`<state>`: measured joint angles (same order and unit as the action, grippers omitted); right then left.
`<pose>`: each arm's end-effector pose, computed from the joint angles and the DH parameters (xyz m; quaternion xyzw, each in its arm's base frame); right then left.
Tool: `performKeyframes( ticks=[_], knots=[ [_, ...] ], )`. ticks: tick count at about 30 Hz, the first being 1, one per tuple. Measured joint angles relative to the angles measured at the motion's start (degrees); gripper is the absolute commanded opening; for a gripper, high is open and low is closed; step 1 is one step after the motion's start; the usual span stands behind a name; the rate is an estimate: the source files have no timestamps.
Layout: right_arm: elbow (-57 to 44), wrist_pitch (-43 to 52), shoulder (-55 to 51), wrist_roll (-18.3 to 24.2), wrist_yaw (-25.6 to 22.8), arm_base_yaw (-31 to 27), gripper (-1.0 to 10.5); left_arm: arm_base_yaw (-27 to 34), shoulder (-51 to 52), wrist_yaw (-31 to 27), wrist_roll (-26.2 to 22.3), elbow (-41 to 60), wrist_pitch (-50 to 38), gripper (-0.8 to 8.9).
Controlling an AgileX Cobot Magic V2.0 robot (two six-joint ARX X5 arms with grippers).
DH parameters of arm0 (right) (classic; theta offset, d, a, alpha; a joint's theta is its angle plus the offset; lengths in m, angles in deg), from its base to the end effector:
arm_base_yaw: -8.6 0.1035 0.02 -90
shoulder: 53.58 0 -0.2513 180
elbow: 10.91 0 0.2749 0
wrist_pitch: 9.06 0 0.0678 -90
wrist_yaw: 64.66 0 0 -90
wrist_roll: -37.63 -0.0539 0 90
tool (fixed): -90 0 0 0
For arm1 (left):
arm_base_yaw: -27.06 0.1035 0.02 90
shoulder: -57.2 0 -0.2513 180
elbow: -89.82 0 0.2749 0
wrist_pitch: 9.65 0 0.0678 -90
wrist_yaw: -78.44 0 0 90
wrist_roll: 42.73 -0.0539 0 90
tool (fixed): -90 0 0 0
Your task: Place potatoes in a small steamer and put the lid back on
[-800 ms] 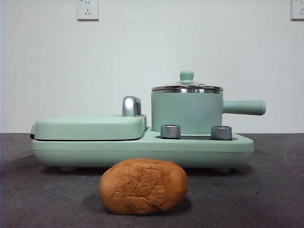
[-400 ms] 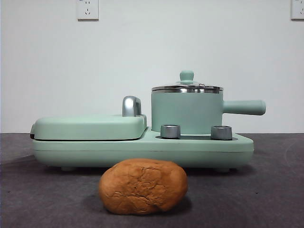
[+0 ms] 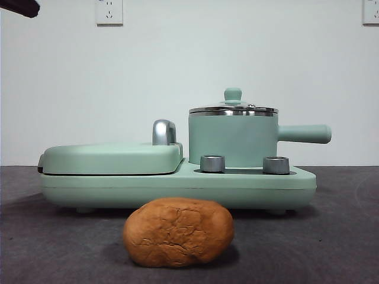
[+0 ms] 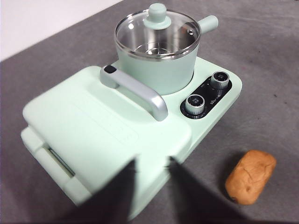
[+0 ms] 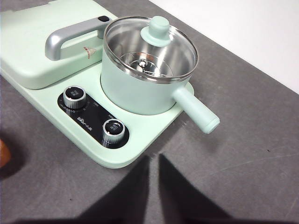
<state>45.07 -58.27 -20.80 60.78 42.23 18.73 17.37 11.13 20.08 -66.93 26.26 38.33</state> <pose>0.1633 0.0451 0.2955 -0.1771 0.1744 0.2681 0.9308 0.1981 -0.0625 0.3094 0.1403 0.1810 -0.3870 0.8932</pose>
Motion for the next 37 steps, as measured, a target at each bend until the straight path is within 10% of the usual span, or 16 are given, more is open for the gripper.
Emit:
performKeyframes(
  ticks=[17, 37],
  knots=[
    [0.00, 0.00, 0.11, -0.79, -0.42, 0.00, 2.6, -2.99, -1.25, -4.59, 1.99, -0.28, -9.81, 3.11],
    [0.00, 0.00, 0.11, -2.69, -0.42, 0.00, 2.6, -16.13, -25.59, -7.87, 10.86, -6.27, -34.38, 3.10]
  ],
)
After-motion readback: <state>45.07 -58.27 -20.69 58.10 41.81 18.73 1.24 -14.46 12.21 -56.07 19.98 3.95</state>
